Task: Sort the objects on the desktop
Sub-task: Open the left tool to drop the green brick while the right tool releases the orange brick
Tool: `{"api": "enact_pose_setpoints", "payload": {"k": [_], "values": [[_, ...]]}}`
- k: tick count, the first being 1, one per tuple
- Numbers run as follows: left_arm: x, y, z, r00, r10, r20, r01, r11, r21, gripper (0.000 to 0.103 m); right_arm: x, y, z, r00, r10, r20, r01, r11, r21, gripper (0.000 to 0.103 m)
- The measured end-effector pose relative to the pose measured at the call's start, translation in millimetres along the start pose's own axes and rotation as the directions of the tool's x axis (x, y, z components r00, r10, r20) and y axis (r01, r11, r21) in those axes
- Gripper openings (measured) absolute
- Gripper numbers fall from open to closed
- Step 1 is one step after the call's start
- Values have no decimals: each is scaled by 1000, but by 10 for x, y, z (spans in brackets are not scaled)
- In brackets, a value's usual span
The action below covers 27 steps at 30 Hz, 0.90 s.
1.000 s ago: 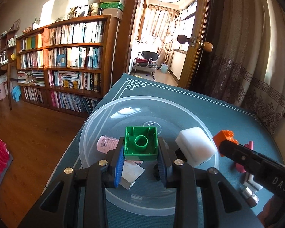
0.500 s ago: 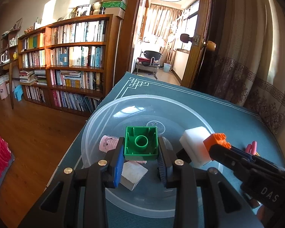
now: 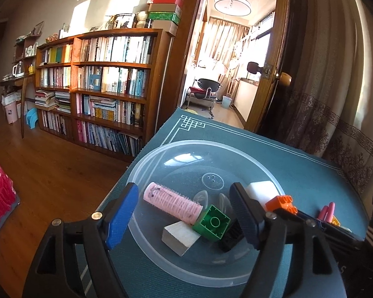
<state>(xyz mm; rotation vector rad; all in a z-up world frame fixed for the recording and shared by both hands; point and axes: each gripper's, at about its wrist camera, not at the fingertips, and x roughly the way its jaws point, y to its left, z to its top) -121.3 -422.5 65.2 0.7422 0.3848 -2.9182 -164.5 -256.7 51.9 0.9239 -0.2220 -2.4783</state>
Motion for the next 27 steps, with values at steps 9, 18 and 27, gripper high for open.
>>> {"api": "enact_pose_setpoints", "payload": {"k": [9,18,27], "values": [[-25,111,21,999,25,23,-24,999,-43,80,-10,155,-51,999,41,0,-41,997,-65,36],[-11,112,7,1000,22,16,-21,999,-35,80,-71,222,-82,998,55,20,-52,993,-105,62],[-6,55,-22,1000,14,8,-14,1000,-13,80,-183,183,-104,999,20,40,-16,995,-97,62]]}}
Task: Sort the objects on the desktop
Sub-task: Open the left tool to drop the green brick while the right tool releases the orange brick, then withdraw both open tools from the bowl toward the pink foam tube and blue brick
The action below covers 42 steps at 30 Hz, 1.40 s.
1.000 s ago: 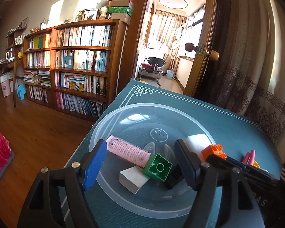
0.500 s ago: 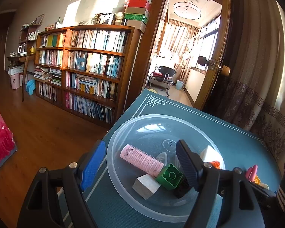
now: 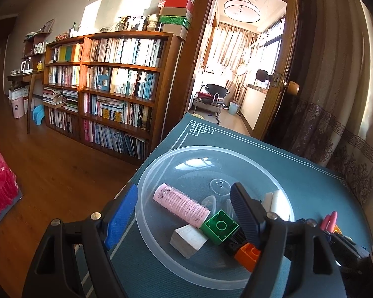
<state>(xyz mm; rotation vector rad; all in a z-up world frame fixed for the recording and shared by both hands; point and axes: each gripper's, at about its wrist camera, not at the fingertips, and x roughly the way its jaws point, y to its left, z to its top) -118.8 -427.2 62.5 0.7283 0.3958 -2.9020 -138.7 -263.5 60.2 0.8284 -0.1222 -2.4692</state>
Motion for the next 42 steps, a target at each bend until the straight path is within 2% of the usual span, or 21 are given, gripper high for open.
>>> {"api": "enact_pose_setpoints", "payload": {"k": [6,11,17,24,28,34,40,42], "values": [[8,-87,-29,1000,-9,-8,9,1000,25,80,-146,-73,-1,998,-57,31,55,998,40,62],[1,-189,-54,1000,-23,-12,23,998,56,80,-365,-276,-30,988,-138,64,130,985,113,62],[-11,-377,-112,999,-39,-18,41,990,133,80,-694,-594,-57,971,-222,92,201,960,197,62],[75,-599,-233,994,-78,-81,93,973,212,80,-1073,-1039,-216,951,-299,83,267,924,275,62],[78,-705,-303,993,-58,-98,82,962,259,80,-1340,-1361,-348,939,-335,83,292,899,326,62],[-115,-854,-346,993,-68,-97,91,961,262,80,-1704,-1768,-517,910,-409,63,370,871,322,62],[-182,-1214,-462,986,-103,-128,139,937,320,80,-1918,-2091,-659,883,-468,29,440,849,292,62],[-151,-1364,-465,983,-117,-143,159,928,338,80,-1966,-2177,-699,884,-467,21,441,847,298,62]]}}
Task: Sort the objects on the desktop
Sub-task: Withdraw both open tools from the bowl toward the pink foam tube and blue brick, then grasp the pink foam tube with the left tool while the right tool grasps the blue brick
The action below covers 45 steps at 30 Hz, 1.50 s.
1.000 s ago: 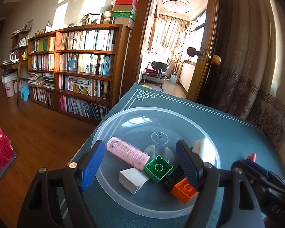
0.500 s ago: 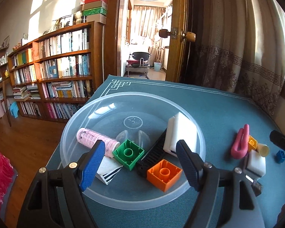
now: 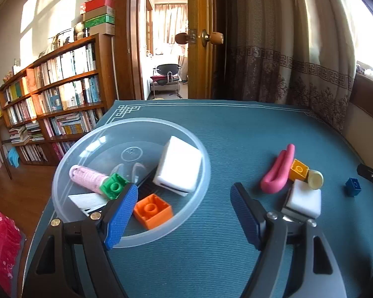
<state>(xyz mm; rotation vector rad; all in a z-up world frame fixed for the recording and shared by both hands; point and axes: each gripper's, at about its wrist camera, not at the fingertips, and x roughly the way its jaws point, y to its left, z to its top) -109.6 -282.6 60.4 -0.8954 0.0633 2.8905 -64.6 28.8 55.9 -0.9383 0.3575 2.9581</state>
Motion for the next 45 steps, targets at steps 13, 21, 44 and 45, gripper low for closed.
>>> {"api": "enact_pose_setpoints", "payload": {"k": [13,21,44,45], "values": [[421,-610,254,991,-115,-63,119,991,65,80,79,-358,-91,998,-1,-56,3,999,43,62],[694,-803,202,979,-147,-138,163,979,118,80,171,-348,-117,996,-7,-86,11,999,44,63],[970,-932,232,955,-152,-255,204,960,191,81,351,-211,-102,985,-67,-157,67,998,-8,63],[981,-941,243,953,-152,-261,207,958,200,81,351,-218,-100,986,-65,-157,65,998,-5,63]]}}
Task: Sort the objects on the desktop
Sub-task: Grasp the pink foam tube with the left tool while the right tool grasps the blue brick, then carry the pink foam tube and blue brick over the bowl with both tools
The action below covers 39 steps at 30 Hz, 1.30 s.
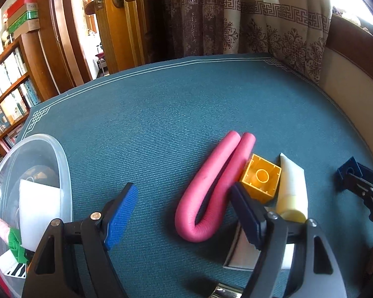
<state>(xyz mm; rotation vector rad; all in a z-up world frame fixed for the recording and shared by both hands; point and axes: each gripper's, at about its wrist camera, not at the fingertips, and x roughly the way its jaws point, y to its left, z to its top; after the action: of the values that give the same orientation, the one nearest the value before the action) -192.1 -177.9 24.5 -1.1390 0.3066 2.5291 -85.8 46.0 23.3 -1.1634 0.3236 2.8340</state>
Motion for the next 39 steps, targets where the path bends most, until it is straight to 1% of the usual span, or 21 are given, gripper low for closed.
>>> {"api": "enact_pose_setpoints", "payload": {"k": [7,10,13,14,15,16,17,18,19,21,22,26,33,39], "values": [[72,-48,146,999,14,-33,-12,999,53,81,-9,7,-13,1000,1,1,-1,1000,0,63],[92,-46,203,999,12,-39,-10,998,57,81,-9,7,-16,1000,5,1,-5,1000,3,63],[76,-62,221,1000,9,-28,-8,999,42,80,-7,-1,-21,1000,10,3,-10,1000,6,63],[59,-68,214,1000,-7,-21,8,999,34,76,-9,-3,-24,1000,13,5,-13,1000,8,63],[42,-76,206,999,-38,-17,39,999,21,65,-16,-7,-30,1000,15,9,-15,1000,11,60],[22,-89,200,998,-63,-11,64,998,9,59,-21,-10,-38,1000,18,11,-19,1000,14,51],[-8,-114,196,998,-66,1,66,998,5,51,-18,-17,-41,1000,24,10,-24,1000,17,47],[-22,-141,202,998,-69,9,68,998,3,43,-16,-27,-42,999,31,10,-31,999,23,40],[-49,-162,198,997,-80,15,80,997,-4,37,-17,-40,-43,999,38,10,-39,999,29,33],[-67,-173,148,995,-91,29,92,996,-22,22,-21,-65,-51,999,52,12,-52,998,40,28],[-74,-175,126,995,-96,35,97,995,-30,20,-25,-74,-52,998,54,15,-55,998,44,26],[-121,-143,64,993,-93,67,97,994,-54,19,-57,-80,-56,998,59,33,-61,997,45,25],[-361,-16,0,986,-89,139,106,987,-118,19,-109,-122,-38,995,82,63,-86,995,53,25],[-546,122,-36,980,-65,186,97,981,-167,19,-169,-120,-45,992,86,89,-91,995,49,25]]}}
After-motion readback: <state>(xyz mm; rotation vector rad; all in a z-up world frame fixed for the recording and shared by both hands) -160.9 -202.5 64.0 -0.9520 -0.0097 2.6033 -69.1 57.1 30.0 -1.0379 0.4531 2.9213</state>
